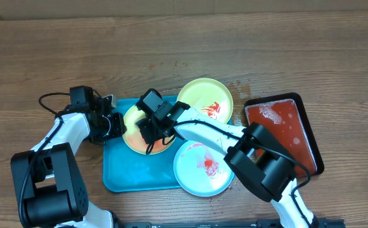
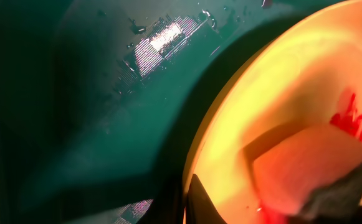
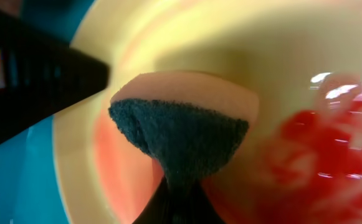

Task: Clean dirty plates on tray and stack at the side
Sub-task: 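Scrub the left yellow plate with the sponge in the right gripper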

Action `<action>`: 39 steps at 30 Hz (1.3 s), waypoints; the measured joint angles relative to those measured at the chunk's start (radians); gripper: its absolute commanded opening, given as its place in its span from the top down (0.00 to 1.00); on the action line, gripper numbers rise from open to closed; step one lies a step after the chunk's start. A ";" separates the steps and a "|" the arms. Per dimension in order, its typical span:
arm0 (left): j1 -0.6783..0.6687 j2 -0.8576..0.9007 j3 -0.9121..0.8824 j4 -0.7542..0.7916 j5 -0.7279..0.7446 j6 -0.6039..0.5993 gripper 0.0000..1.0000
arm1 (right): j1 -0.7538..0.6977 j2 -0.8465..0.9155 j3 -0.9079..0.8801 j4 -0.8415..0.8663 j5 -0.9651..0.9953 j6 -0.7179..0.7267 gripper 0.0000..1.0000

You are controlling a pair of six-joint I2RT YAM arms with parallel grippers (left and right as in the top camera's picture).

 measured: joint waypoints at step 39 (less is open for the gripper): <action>-0.008 0.000 0.001 -0.015 0.003 0.000 0.95 | -0.089 0.019 0.093 -0.267 0.250 0.035 0.96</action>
